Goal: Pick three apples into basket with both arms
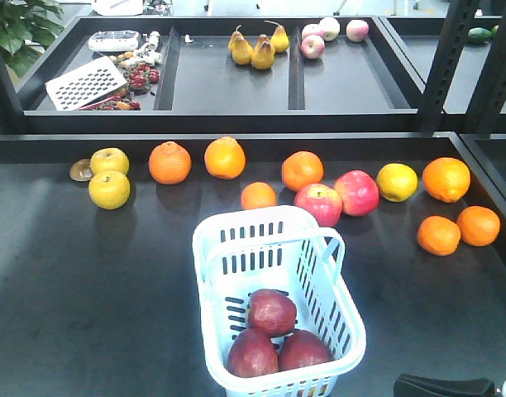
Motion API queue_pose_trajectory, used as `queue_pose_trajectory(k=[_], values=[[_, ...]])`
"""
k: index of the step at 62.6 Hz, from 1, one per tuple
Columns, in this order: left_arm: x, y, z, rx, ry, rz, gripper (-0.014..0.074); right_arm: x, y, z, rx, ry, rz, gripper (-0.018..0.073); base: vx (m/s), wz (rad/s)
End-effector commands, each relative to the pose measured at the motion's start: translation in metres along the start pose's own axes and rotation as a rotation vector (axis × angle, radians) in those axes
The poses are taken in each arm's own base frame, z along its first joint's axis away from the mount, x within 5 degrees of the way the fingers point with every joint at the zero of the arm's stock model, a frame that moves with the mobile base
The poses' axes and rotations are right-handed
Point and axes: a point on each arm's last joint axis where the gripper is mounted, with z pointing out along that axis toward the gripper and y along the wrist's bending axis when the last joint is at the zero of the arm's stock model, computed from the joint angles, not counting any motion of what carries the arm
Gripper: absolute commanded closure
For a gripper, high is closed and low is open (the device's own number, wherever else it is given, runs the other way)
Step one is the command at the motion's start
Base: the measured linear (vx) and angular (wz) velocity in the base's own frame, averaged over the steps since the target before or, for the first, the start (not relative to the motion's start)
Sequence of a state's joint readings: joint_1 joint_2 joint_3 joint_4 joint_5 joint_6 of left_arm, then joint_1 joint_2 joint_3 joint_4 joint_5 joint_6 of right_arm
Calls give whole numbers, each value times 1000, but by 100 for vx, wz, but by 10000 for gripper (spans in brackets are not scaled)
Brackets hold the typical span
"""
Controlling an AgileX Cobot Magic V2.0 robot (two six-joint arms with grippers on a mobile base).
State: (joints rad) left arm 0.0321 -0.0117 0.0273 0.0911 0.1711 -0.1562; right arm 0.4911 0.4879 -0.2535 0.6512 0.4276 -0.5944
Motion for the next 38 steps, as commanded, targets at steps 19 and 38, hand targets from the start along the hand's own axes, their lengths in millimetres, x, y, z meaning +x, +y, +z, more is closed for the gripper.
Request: queue_pose_trajectory(k=[19,38], values=[[-6,-1,-1,10,-80,-7,603,-12,-2,-3,28,-58,-20,564,0,0],[-6,-1,-1,10,-80,-7,603,-5,-15,-9,182,-87,31,564,0,0]])
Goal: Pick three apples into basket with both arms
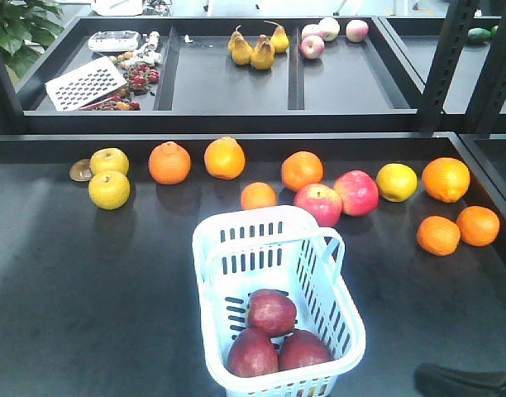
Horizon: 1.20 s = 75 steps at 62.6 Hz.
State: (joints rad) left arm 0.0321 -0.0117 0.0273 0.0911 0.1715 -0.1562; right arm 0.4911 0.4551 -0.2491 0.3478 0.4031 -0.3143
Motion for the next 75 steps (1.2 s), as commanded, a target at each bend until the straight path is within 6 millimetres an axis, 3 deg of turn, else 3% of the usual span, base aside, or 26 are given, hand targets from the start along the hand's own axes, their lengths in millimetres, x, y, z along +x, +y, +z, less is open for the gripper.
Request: queue_pose_trajectory(k=[1,12,21,43,75], values=[[-6,-1,-1,10,-80,-7,603,-5,-6,-2,69,-89,49,564,0,0],[-6,-1,-1,10,-80,-7,603,32,-11,2,102,-204,150,564,0,0],[-5,-1,-1,10,-79,-7,603,48,-19,-4,190,-321,207,564,0,0],[-5,-1,-1,10,-76,-7,603,55,-33,-23,497,-524,256,564,0,0],[-5,-1,-1,10,-74,-7,603,46,-34,-30,551,-635,184,564,0,0]])
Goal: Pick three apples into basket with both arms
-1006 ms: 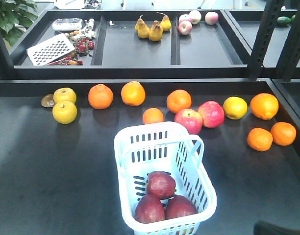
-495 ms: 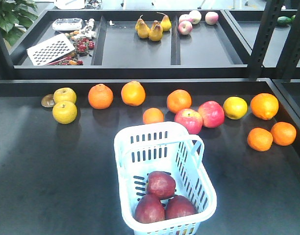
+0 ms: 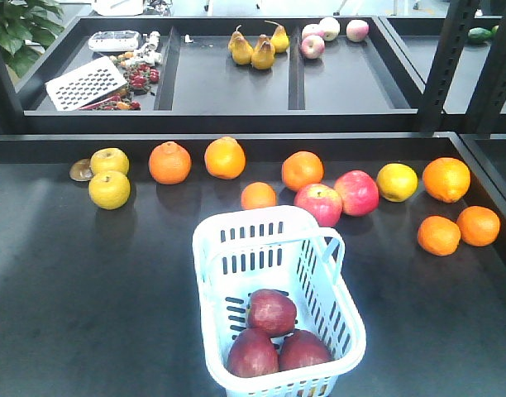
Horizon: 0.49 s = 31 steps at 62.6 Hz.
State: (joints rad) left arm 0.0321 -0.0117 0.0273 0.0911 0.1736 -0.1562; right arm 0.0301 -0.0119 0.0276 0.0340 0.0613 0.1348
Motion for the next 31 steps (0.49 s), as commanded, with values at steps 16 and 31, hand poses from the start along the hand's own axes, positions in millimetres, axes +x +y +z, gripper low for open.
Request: queue_pose_trajectory(k=[16,31], values=[[-5,-1,-1,10,-76,-7,603,-3,0,-1,-4,-85,-27,564,0,0],[-5,-1,-1,10,-76,-7,603,-3,0,-1,-2,-84,-90,564,0,0]])
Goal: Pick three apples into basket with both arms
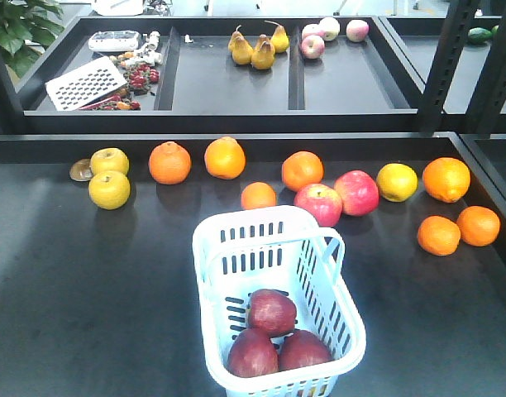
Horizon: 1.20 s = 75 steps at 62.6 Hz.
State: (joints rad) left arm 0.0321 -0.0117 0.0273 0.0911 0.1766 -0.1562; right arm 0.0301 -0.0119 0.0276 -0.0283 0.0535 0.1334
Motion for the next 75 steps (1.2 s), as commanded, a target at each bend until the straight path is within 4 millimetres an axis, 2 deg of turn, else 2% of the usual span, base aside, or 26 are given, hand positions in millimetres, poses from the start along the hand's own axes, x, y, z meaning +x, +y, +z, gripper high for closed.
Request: queue_pose_trajectory(k=[1,75], values=[[-6,-1,-1,10,-79,-7,603,-3,0,-1,-3,-76,-27,564,0,0],[-6,-1,-1,10,-79,-7,603,-3,0,-1,-3,-77,-27,564,0,0]])
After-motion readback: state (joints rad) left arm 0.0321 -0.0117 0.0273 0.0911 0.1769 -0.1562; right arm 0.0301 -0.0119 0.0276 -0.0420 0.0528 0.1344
